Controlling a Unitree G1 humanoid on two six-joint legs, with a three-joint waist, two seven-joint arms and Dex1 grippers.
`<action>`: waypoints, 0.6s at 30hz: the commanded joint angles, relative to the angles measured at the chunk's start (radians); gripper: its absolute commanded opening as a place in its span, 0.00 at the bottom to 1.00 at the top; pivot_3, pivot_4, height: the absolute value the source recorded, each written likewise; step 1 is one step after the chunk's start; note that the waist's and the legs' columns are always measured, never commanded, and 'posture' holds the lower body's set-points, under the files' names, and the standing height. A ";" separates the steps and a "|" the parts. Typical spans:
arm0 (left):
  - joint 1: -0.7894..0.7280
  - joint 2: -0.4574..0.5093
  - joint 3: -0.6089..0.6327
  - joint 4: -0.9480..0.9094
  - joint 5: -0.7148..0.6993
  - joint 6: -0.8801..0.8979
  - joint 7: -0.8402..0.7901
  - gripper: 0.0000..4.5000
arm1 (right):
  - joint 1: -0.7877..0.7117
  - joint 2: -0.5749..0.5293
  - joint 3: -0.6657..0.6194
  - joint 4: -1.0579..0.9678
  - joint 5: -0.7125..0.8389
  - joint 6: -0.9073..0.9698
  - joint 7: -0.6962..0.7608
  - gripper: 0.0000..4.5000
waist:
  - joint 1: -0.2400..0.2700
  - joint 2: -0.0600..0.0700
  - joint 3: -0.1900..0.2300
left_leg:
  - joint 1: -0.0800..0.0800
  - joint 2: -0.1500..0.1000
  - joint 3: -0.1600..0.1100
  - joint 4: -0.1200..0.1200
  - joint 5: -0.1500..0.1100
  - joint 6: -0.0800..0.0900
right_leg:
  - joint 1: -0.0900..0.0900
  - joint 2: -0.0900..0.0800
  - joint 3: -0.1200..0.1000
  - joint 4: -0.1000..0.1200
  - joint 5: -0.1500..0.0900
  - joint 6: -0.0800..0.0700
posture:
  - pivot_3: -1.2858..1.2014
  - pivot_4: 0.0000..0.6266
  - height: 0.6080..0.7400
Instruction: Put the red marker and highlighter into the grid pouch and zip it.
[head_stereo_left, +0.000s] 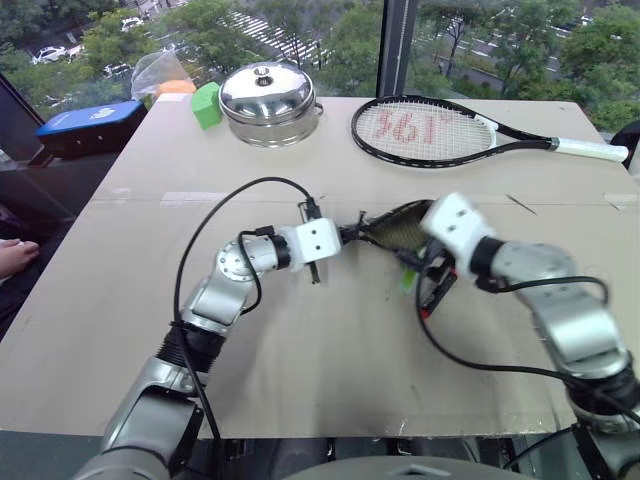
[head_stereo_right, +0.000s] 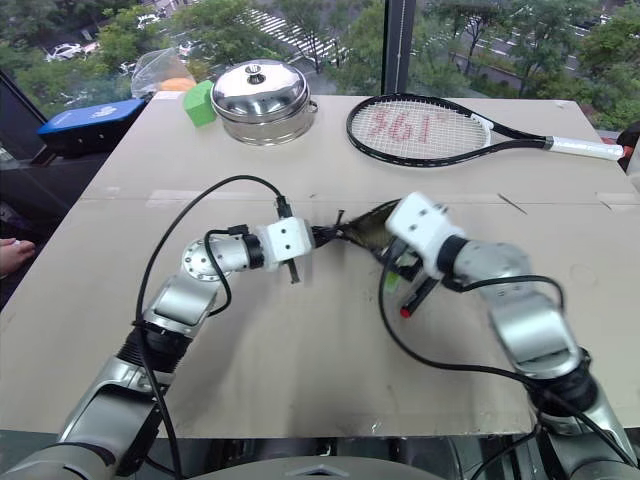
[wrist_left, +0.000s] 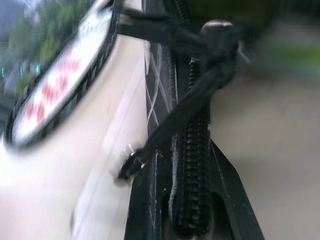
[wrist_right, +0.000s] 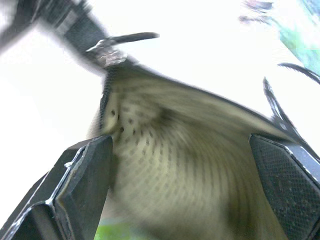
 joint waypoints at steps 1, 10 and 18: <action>-0.014 -0.003 0.017 0.009 -0.011 -0.018 0.010 0.00 | -0.021 0.020 -0.053 -0.157 0.019 0.330 -0.086 0.99 | 0.001 0.000 0.000 | 0.000 0.000 0.000 0.000 0.000 0.000 | 0.000 0.000 0.000 0.000 0.000 0.000 | 0.52 0.24 1.00; -0.039 -0.003 0.025 0.131 -0.003 -0.120 0.024 0.00 | 0.069 0.352 -0.214 -0.157 -0.007 0.607 -0.345 0.99 | 0.011 0.000 0.000 | 0.000 -0.002 0.000 -0.001 0.000 0.000 | 0.000 0.000 0.000 0.000 0.000 0.000 | 0.52 0.24 1.00; -0.042 -0.008 0.018 0.182 0.010 -0.180 0.037 0.00 | 0.182 0.628 -0.139 -0.057 -0.181 0.607 -0.663 0.99 | 0.006 0.000 -0.001 | 0.000 -0.002 0.001 -0.001 0.003 -0.006 | -0.001 0.001 0.001 0.000 0.000 0.000 | 0.52 0.24 1.00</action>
